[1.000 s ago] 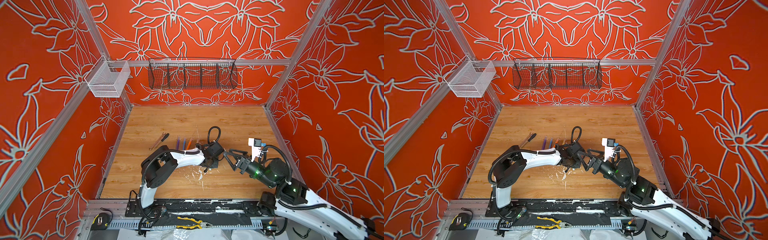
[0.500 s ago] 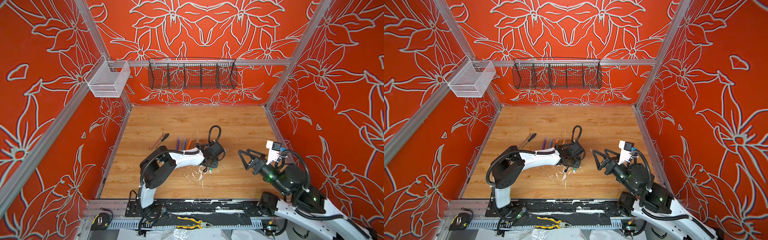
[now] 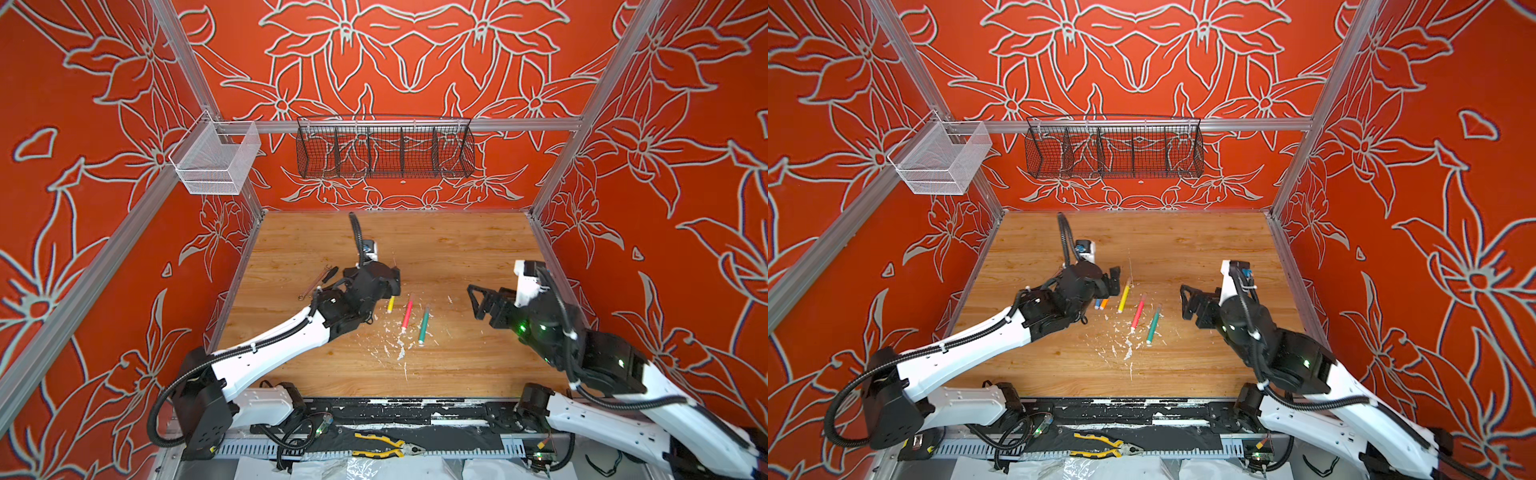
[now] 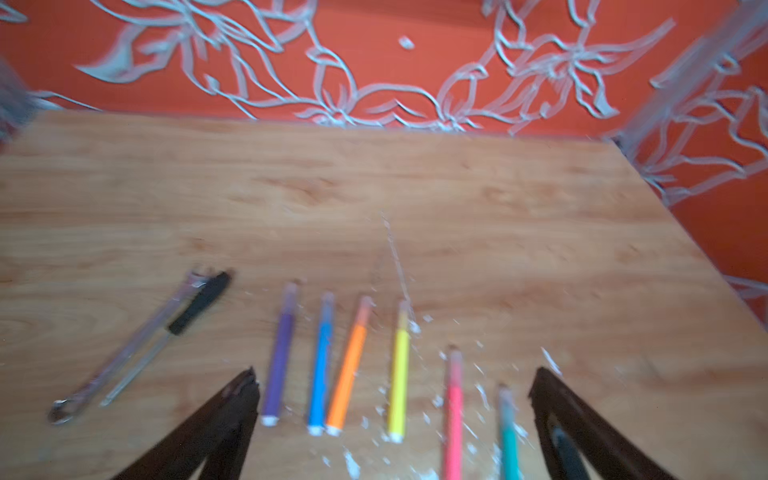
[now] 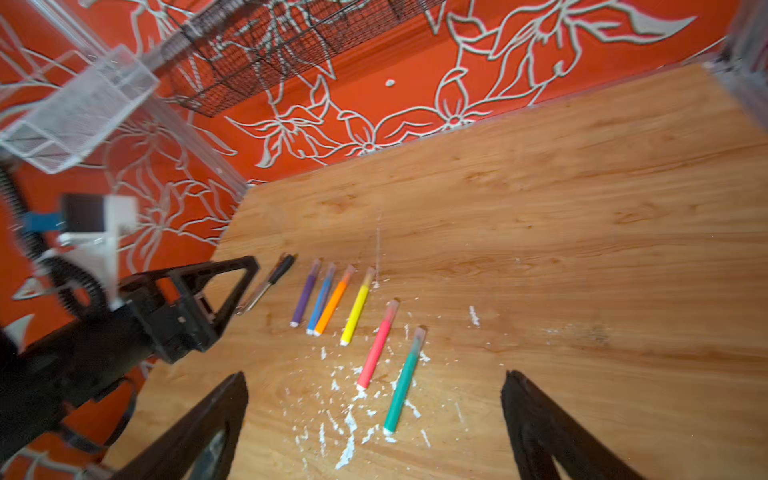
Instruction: Insert the pens into the pen caps
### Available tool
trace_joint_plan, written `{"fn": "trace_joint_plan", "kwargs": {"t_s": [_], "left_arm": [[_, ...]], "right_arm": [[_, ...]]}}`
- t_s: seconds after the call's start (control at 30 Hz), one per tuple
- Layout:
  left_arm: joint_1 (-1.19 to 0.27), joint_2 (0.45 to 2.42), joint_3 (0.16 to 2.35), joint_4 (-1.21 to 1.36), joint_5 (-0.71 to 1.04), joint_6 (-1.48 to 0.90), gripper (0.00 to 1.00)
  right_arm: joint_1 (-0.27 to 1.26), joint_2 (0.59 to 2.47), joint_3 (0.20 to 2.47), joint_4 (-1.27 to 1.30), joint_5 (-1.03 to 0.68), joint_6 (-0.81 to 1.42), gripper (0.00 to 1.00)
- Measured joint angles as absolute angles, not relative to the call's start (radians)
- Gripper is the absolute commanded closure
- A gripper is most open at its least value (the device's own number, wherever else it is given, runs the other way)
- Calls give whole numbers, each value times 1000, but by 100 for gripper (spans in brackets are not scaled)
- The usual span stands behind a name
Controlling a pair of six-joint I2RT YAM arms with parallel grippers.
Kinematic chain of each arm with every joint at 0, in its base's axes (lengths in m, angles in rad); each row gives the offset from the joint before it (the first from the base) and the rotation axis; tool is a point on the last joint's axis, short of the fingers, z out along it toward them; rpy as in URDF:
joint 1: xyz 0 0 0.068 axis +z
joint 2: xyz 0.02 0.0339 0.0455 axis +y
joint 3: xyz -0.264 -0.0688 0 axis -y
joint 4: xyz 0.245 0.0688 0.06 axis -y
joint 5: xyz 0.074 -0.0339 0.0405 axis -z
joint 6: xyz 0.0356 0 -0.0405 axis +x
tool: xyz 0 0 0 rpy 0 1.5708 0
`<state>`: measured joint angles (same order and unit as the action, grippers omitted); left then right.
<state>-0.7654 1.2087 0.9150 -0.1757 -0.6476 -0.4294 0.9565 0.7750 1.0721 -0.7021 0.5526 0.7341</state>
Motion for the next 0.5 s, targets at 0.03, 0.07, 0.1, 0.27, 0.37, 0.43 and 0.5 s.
{"fn": "trace_joint_plan", "kwargs": {"t_s": [0.03, 0.07, 0.1, 0.27, 0.37, 0.43, 0.5], "left_arm": [[-738, 1184, 853, -127, -675, -391, 1], [-710, 1168, 796, -84, -698, -352, 1], [-683, 1159, 749, -51, -714, -318, 1], [-525, 1182, 527, 203, -831, -105, 1], [-509, 1229, 373, 437, -856, 0, 2], [-500, 1284, 271, 599, -863, 52, 2], [-483, 1317, 217, 682, -866, 82, 2]], "right_arm": [[951, 830, 1111, -702, 590, 712, 2], [941, 882, 1137, -689, 635, 686, 2], [932, 915, 1140, -660, 677, 660, 2], [721, 1000, 1006, -458, 780, 457, 2], [512, 1023, 900, -342, 781, 366, 2], [399, 1045, 826, -268, 780, 316, 2], [301, 1078, 751, -202, 741, 281, 2]]}}
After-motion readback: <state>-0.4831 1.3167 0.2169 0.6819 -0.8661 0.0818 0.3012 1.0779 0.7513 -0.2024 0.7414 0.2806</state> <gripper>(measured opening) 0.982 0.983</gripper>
